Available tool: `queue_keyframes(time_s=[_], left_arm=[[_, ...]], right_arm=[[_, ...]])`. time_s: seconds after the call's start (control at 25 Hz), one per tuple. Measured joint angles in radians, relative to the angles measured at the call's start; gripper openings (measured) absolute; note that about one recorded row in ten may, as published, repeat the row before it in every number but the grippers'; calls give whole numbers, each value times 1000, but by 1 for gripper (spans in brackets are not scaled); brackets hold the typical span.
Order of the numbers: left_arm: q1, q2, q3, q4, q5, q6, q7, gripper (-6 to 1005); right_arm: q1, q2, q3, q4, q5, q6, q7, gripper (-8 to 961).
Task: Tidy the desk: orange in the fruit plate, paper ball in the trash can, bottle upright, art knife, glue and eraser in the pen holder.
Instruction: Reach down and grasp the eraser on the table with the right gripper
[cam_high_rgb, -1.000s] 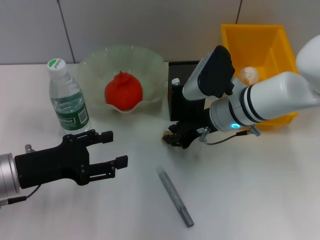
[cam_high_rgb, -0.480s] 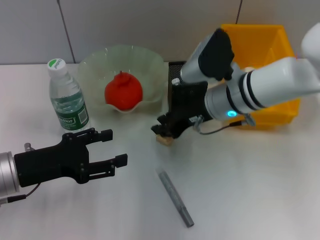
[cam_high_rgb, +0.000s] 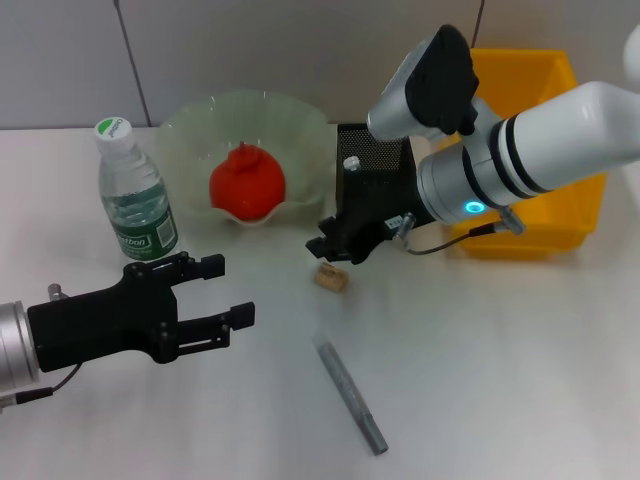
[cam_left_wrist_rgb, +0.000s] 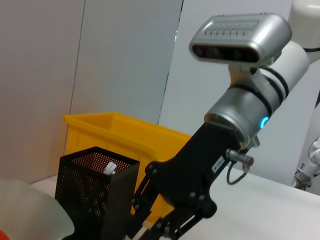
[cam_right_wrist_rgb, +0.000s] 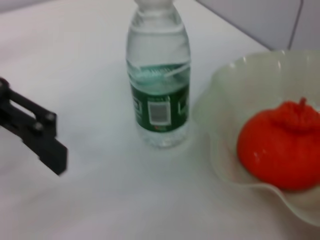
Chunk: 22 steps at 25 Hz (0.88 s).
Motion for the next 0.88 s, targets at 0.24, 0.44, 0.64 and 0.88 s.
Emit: queue_keyframes(time_s=[0.24, 0.44, 0.64, 0.88], left_arm=[[0, 0, 0, -2, -4, -1, 0, 795], [0, 0, 0, -2, -4, -4, 0, 795], [-1, 0, 1, -2, -4, -4, 0, 795], [1, -1, 2, -2, -4, -2, 0, 795]], right_arm=[[37, 4, -3, 91, -14, 51, 1, 297], [42, 5, -38, 120, -16, 85, -1, 306], [43, 10, -97, 139, -5, 141, -2, 328], [40, 11, -183, 158, 81, 194, -14, 365]])
